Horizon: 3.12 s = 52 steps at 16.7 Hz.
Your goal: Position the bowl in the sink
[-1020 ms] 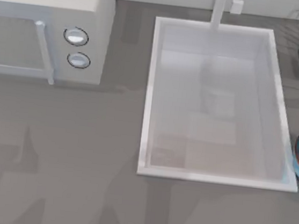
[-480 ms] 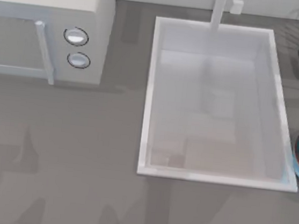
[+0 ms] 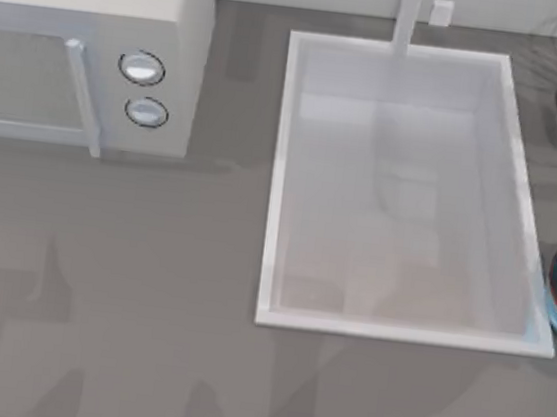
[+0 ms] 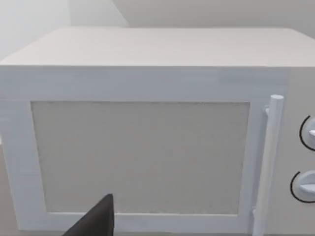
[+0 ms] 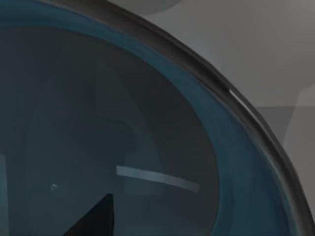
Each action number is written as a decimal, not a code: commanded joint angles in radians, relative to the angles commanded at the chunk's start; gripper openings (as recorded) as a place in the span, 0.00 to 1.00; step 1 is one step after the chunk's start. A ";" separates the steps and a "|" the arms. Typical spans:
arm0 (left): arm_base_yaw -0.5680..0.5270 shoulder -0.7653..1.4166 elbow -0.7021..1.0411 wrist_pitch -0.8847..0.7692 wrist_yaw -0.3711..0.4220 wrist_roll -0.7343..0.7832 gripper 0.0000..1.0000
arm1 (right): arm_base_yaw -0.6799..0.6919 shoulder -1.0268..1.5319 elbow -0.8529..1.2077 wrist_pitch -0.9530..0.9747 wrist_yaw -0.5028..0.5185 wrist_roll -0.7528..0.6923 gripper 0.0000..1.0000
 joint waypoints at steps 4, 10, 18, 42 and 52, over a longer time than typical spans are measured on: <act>0.000 0.000 0.000 0.000 0.000 0.000 1.00 | 0.000 0.000 0.000 0.000 0.000 0.000 0.77; 0.000 0.000 0.000 0.000 0.000 0.000 1.00 | 0.000 0.000 0.000 0.000 0.000 0.000 0.32; 0.000 0.000 0.000 0.000 0.000 0.000 1.00 | 0.000 0.000 0.000 0.000 0.000 0.000 0.00; 0.000 0.000 0.000 0.000 0.000 0.000 1.00 | -0.003 -0.113 0.460 -0.574 -0.001 -0.005 0.00; 0.000 0.000 0.000 0.000 0.000 0.000 1.00 | 0.258 -0.132 0.358 -0.112 0.107 0.046 0.00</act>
